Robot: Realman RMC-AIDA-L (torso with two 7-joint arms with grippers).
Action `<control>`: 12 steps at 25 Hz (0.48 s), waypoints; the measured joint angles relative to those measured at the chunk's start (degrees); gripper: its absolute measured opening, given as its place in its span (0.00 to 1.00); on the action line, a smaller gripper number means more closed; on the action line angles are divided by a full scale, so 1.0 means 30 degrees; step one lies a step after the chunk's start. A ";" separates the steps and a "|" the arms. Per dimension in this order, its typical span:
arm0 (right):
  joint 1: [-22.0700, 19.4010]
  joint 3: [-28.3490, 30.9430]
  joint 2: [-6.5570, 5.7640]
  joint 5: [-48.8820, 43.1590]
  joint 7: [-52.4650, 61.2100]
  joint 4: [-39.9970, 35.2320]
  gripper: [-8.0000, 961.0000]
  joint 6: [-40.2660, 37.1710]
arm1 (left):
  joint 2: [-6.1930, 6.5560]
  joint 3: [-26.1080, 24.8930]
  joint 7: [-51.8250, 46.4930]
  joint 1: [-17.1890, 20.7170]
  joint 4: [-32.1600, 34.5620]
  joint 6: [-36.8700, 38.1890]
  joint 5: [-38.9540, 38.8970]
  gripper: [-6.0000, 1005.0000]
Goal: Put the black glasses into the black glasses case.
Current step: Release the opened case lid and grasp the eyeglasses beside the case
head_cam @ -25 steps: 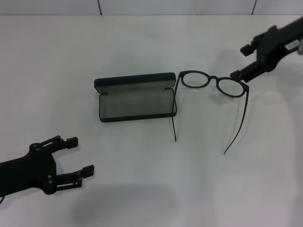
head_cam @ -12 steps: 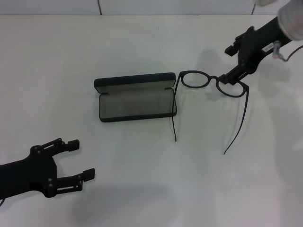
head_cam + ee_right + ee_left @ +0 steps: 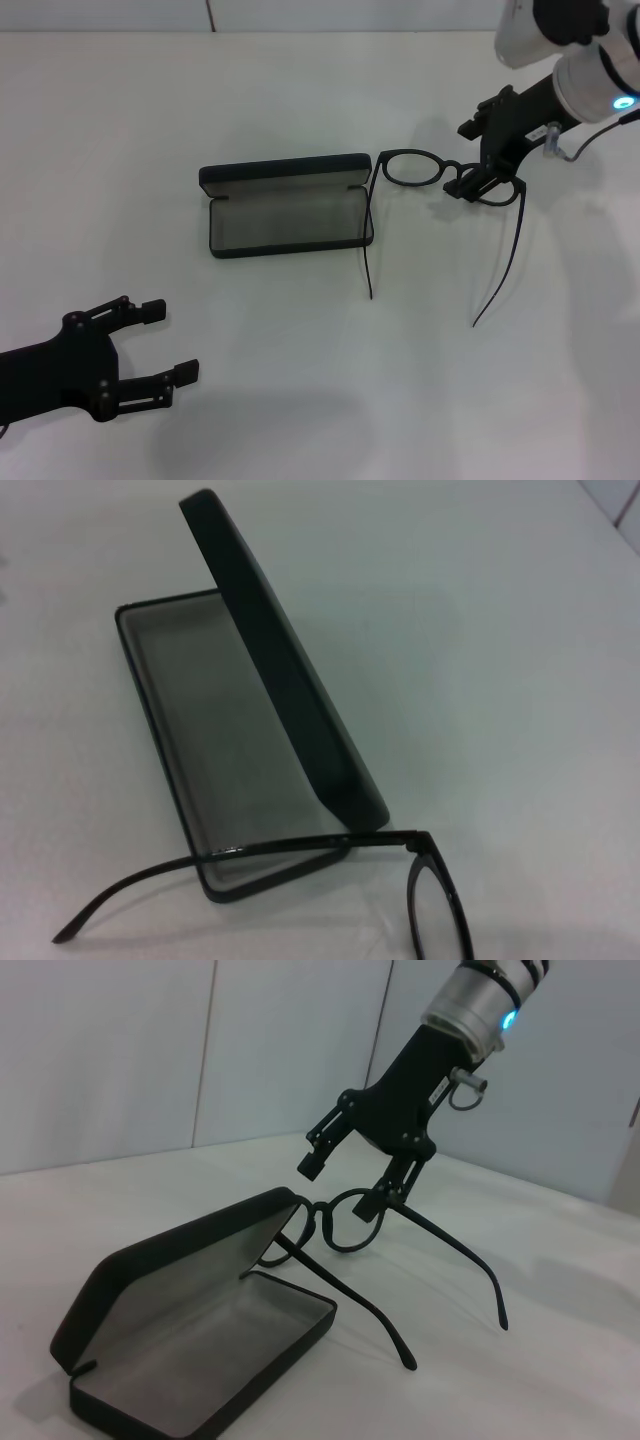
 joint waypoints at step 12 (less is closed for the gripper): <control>-0.0026 0.0003 0.0169 0.0137 -0.0119 0.0971 0.88 0.1563 | -0.0002 0.0000 0.0029 0.0018 0.0000 -0.0010 0.0030 0.82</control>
